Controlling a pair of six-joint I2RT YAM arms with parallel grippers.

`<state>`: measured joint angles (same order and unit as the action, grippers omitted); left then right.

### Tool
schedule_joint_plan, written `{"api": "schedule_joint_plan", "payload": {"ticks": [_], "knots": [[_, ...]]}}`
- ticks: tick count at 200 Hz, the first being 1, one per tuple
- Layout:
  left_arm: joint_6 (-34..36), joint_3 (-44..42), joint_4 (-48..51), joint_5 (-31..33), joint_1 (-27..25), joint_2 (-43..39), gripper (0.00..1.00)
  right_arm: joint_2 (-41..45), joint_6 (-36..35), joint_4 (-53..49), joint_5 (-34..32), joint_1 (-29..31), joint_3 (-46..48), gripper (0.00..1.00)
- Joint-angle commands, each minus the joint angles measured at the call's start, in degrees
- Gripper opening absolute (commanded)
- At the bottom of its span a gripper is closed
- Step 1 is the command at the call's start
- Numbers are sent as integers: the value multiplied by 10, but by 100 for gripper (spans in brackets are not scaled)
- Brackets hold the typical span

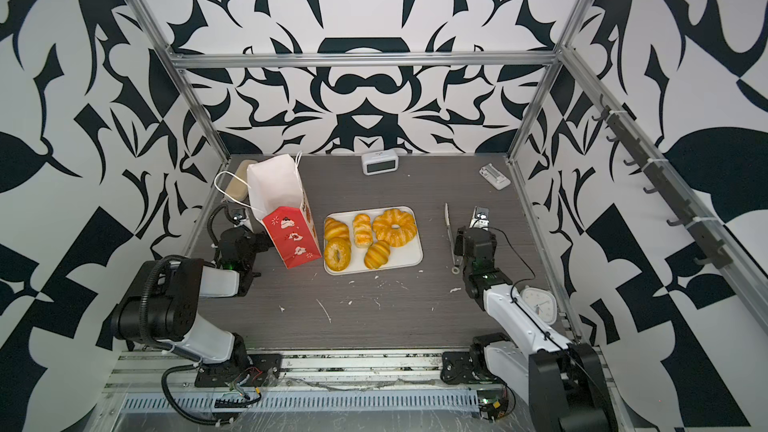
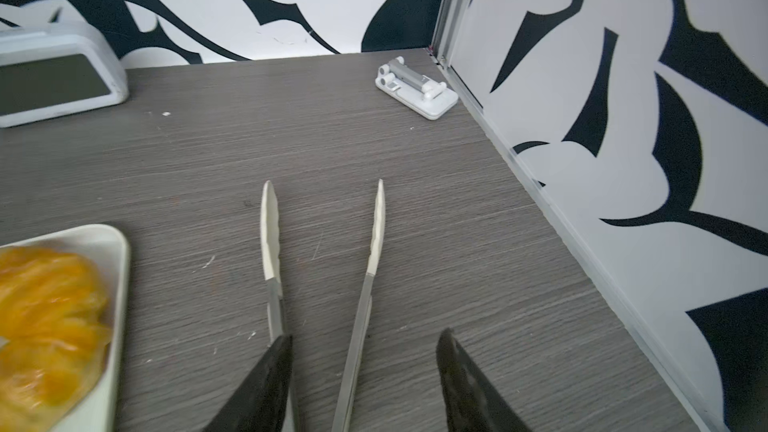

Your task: Take the fake bread out of the paper bag

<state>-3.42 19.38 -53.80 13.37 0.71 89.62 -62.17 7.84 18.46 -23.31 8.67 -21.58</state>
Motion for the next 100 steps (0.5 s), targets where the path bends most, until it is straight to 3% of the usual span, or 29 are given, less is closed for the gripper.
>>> {"api": "schedule_joint_plan", "payload": {"ticks": [1, 22, 43, 60, 100], "knots": [[-11, 12, -12, 8, 3, 0, 99, -78, -45, 138, -55, 1, 3, 57], [-11, 11, -15, 9, 3, 0, 99, -182, -64, 281, -48, 2, 19, 56], [-11, 13, -15, 10, 2, 0, 100, -241, -59, 321, -31, 3, 14, 56], [-11, 12, -15, 9, 2, 1, 100, -285, -73, 412, -27, 4, 33, 56], [-11, 12, -15, 11, 2, 0, 99, -276, -62, 373, -25, 2, 23, 67]]}}
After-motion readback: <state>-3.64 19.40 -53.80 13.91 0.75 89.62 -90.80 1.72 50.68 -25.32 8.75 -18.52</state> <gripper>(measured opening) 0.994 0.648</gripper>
